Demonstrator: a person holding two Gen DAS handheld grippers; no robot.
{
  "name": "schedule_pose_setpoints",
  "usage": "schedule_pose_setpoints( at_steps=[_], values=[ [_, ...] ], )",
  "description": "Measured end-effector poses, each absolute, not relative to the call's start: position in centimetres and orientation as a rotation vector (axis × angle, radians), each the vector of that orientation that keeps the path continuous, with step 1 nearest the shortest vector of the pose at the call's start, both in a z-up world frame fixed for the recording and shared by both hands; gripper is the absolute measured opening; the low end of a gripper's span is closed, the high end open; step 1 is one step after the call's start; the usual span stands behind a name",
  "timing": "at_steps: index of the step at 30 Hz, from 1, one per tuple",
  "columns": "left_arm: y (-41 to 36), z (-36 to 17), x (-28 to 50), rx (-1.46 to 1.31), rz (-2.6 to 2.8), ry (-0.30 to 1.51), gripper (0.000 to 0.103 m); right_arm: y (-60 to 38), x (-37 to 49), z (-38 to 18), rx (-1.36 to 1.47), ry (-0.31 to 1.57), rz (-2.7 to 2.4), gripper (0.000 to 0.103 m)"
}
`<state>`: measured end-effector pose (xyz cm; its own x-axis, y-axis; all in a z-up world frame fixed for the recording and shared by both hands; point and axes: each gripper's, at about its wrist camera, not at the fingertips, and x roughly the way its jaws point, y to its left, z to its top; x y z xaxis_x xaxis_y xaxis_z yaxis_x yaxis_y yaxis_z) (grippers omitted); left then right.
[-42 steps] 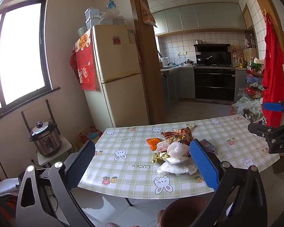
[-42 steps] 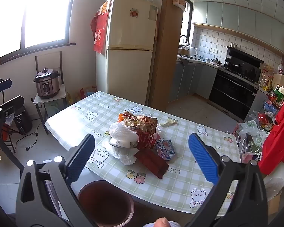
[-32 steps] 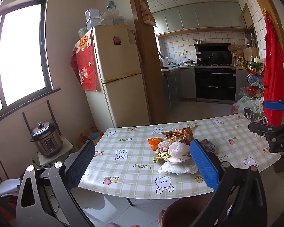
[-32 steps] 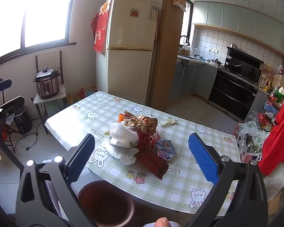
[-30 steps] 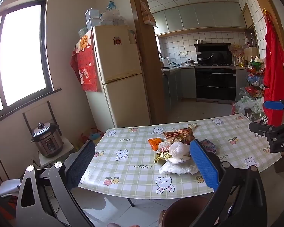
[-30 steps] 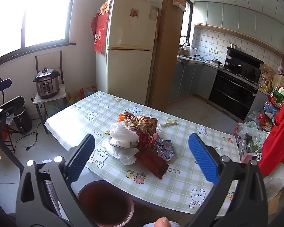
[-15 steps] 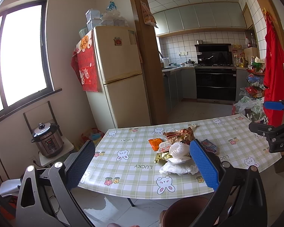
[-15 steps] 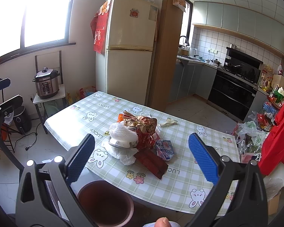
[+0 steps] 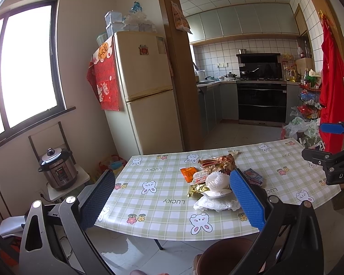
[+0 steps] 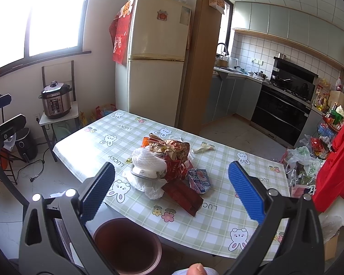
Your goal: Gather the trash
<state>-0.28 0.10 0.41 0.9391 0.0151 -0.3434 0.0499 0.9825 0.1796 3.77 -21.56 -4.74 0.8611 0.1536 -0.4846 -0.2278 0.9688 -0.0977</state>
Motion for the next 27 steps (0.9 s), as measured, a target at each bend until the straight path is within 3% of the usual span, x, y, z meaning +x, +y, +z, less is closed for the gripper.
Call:
schedule_pose_setpoints(
  at_steps=[27],
  values=[
    [0.35, 0.08, -0.43, 0.185, -0.020, 0.349, 0.098, -21.71, 3.81, -4.92, -0.156, 0.492, 0.198, 0.098]
  ],
)
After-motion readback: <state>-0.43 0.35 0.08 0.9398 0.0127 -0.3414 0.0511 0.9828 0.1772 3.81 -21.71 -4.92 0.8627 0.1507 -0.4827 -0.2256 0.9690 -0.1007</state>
